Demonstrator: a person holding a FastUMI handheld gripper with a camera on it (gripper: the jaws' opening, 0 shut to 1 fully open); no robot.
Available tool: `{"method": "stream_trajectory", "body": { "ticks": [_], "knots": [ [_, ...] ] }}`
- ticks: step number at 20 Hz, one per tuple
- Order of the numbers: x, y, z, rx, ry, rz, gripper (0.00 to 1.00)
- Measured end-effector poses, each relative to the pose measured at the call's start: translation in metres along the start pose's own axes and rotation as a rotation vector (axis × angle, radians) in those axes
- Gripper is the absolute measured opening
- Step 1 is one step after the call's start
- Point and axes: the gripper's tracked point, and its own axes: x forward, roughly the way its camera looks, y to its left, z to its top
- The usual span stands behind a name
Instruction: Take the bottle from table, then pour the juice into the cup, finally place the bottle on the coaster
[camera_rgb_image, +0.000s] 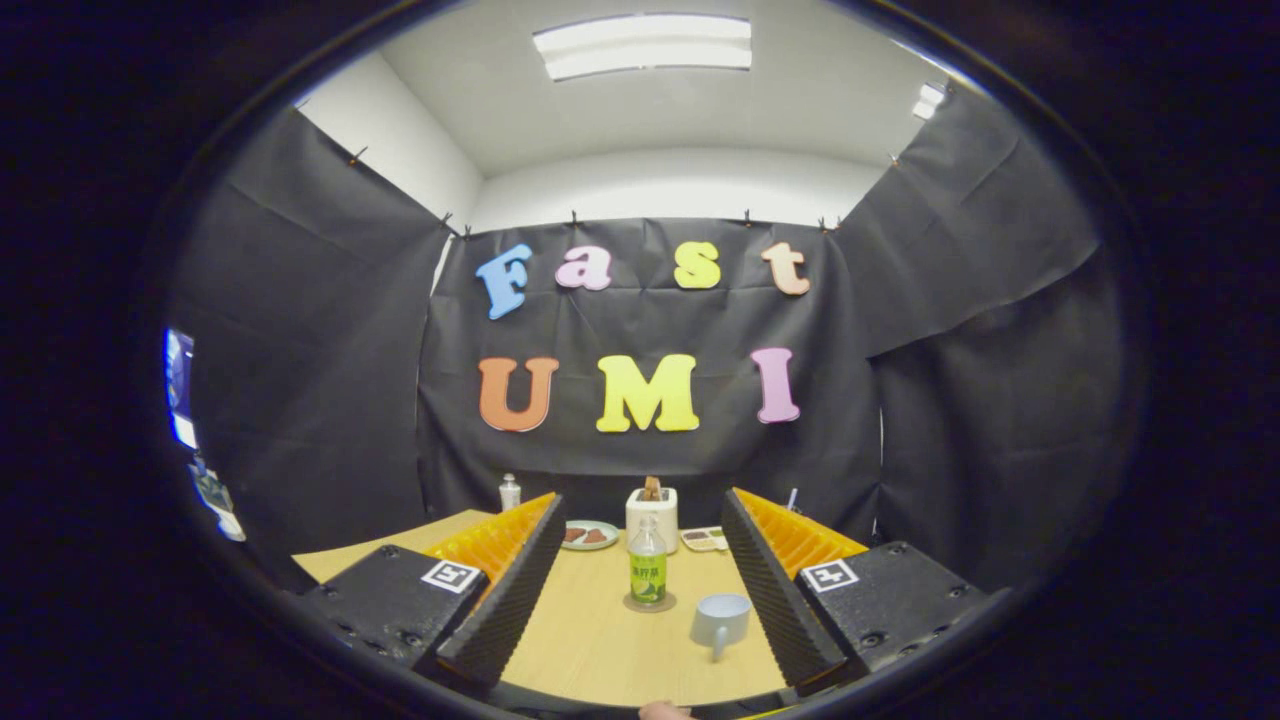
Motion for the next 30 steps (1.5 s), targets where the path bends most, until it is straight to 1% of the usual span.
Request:
{"method": "stream_trajectory", "body": {
  "ticks": [3,6,11,14,17,20,22,30],
  "knots": [
    [0.003,0.005,-0.012,-0.044,0.051,0.018,1.00],
    [0.003,0.004,-0.009,-0.015,0.058,0.018,1.00],
    [-0.003,-0.002,0.000,-0.036,0.035,-0.005,1.00],
    [-0.002,-0.008,0.004,-0.004,0.025,-0.017,1.00],
    [-0.002,-0.020,0.004,-0.003,0.028,-0.046,1.00],
    [-0.003,-0.025,0.005,0.015,0.033,-0.055,1.00],
    [-0.003,-0.031,0.007,0.004,0.026,-0.070,1.00],
    [-0.004,-0.027,0.002,0.007,0.040,-0.053,1.00]
  ]
}}
